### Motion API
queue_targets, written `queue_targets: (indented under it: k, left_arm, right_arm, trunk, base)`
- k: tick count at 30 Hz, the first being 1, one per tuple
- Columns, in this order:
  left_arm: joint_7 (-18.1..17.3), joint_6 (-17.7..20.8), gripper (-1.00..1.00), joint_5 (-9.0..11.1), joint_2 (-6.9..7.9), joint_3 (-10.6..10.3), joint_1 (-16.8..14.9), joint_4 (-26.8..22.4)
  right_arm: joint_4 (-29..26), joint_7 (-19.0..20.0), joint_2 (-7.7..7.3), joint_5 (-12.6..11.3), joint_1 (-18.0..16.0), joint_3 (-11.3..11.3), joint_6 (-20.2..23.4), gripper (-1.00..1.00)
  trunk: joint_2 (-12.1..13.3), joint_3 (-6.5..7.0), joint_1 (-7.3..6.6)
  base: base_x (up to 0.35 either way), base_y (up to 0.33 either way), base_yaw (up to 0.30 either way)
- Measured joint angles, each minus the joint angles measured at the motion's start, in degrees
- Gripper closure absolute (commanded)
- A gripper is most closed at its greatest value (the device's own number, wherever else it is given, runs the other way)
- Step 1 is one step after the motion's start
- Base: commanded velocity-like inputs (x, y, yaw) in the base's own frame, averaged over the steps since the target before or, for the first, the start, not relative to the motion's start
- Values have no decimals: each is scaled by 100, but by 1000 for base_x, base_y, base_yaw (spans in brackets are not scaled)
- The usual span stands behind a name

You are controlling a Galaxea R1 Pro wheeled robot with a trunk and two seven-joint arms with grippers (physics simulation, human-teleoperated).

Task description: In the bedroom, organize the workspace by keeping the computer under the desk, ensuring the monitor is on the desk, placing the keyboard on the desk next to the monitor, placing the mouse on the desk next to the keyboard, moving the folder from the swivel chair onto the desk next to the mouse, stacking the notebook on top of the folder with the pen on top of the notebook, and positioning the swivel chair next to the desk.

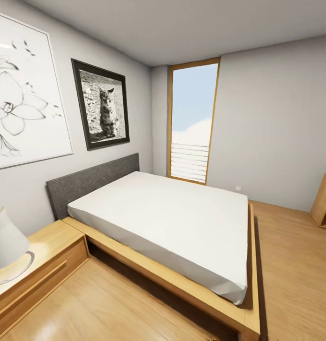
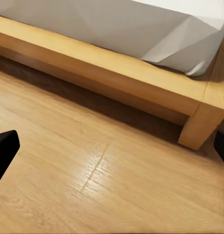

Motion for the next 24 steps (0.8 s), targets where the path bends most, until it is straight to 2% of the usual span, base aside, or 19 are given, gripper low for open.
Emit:
queue_targets:
  k: [17, 24]
  left_arm:
    - [3, -7, -100, 1, -8, 0, 0, 1]
    - [3, -4, -100, 2, -8, 0, 1, 0]
  right_arm:
    - [-7, 8, 0, 22, -1, 0, 27, -100]
    - [32, 10, 29, 27, -1, 30, 12, -100]
  trunk:
    - [0, -3, 0]
    - [0, -34, 0]
  base:
    - [0, 0, -286]
    - [0, 0, -124]
